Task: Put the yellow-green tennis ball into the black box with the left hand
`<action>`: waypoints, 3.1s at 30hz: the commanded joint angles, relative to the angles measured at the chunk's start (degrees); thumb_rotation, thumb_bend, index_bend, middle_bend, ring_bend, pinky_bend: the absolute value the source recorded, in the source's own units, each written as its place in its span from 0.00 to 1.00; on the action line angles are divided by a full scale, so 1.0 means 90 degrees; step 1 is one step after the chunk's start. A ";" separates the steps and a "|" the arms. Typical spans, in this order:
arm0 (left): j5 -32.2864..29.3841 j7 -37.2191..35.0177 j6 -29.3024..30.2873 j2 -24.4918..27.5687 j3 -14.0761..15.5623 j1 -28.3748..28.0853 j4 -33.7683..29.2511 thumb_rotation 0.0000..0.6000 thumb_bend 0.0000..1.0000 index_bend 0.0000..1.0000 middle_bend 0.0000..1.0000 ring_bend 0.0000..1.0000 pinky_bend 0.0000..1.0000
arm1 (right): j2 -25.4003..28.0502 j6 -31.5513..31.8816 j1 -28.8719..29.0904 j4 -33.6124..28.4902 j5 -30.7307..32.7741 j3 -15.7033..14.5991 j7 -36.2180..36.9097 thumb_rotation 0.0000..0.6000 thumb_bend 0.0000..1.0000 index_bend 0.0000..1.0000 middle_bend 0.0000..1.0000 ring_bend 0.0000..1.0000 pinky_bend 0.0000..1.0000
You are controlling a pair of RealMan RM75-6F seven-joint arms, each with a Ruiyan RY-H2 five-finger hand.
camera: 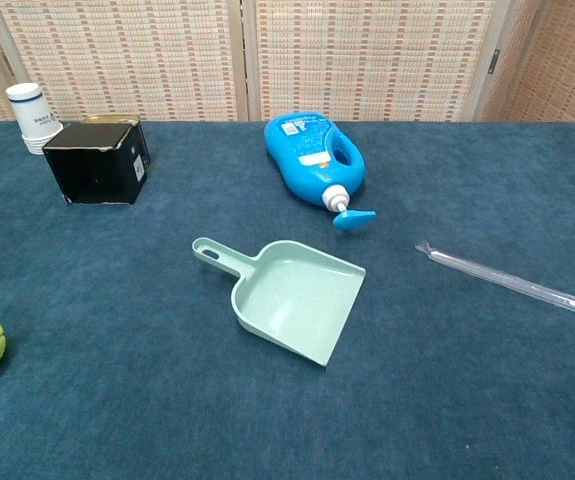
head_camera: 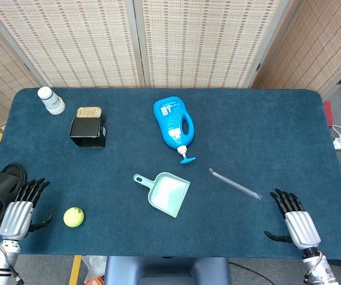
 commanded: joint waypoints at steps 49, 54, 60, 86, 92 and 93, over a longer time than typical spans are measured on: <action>0.1035 0.1168 0.1090 -0.2626 0.1148 0.1453 0.2498 1.00 0.63 1.00 1.00 1.00 1.00 | 0.0080 -0.0347 0.0199 -0.0020 0.0023 -0.0043 0.0144 1.00 0.00 0.00 0.00 0.00 0.00; 0.0999 0.1377 0.0933 -0.2691 0.1040 0.1338 0.2367 1.00 0.63 1.00 1.00 1.00 1.00 | 0.0095 -0.0373 0.0219 -0.0005 -0.0003 -0.0068 0.0180 1.00 0.00 0.00 0.00 0.00 0.00; 0.0874 0.1467 0.0629 -0.2738 0.0928 0.1190 0.2344 1.00 0.63 1.00 1.00 1.00 1.00 | 0.0117 -0.0338 0.0201 -0.0002 0.0018 -0.0061 0.0250 1.00 0.00 0.00 0.00 0.00 0.00; 0.0273 0.1012 -0.0461 -0.3102 0.0113 0.0188 0.3018 1.00 0.62 1.00 1.00 1.00 1.00 | 0.0029 -0.0605 0.0263 -0.0116 0.0355 0.0071 -0.0154 1.00 0.00 0.00 0.00 0.00 0.00; 0.0188 0.0906 -0.0705 -0.3093 0.0002 -0.0098 0.3047 1.00 0.62 1.00 1.00 1.00 1.00 | 0.0001 -0.0636 0.0268 -0.0126 0.0424 0.0105 -0.0236 1.00 0.00 0.00 0.00 0.00 0.00; 0.0191 0.0902 -0.0710 -0.3075 -0.0001 -0.0125 0.2991 1.00 0.62 1.00 1.00 1.00 1.00 | -0.0004 -0.0654 0.0275 -0.0130 0.0437 0.0109 -0.0259 1.00 0.00 0.00 0.00 0.00 0.00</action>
